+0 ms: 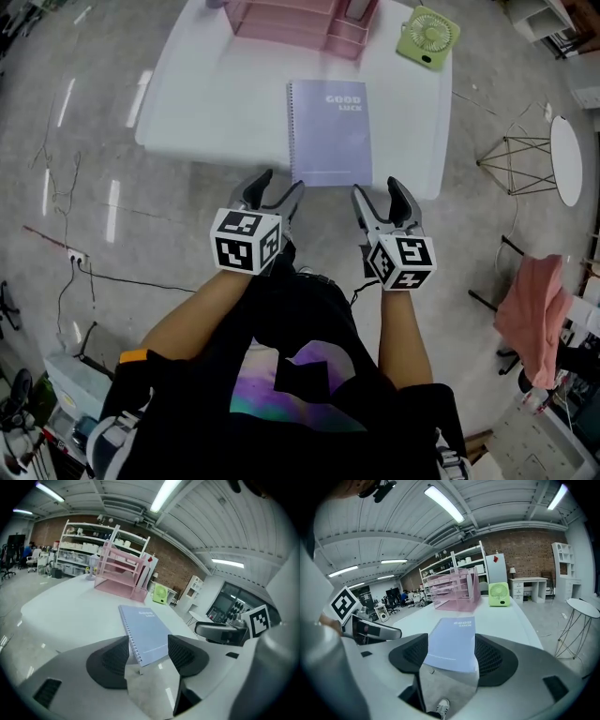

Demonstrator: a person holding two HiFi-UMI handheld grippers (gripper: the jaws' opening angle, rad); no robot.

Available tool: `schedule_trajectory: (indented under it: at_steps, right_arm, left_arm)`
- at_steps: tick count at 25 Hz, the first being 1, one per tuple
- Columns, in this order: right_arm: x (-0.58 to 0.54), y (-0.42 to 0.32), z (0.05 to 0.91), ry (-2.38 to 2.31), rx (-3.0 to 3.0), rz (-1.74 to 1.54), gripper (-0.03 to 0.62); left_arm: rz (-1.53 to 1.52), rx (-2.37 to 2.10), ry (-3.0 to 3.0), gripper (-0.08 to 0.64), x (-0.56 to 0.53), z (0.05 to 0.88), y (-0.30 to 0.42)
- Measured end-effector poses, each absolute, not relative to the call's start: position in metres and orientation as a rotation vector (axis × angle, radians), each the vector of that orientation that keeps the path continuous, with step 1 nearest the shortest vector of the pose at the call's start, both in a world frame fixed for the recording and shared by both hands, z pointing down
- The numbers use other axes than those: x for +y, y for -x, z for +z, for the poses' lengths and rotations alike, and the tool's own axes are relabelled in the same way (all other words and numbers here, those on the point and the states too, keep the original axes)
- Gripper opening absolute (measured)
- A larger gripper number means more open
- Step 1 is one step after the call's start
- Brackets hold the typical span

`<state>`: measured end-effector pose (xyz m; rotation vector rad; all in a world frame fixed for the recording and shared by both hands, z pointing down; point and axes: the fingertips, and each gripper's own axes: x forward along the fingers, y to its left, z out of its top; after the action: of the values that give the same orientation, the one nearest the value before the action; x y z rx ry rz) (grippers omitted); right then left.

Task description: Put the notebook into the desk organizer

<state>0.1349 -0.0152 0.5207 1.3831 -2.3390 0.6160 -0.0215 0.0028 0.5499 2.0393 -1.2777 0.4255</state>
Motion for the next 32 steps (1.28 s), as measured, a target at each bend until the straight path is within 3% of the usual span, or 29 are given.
schedule_trajectory:
  at_steps: [32]
  right_arm:
    - [-0.083, -0.138, 0.586, -1.109, -2.349, 0.757, 0.281]
  left_arm:
    - [0.294, -1.131, -1.480, 0.245, -0.016, 0.650, -0.008]
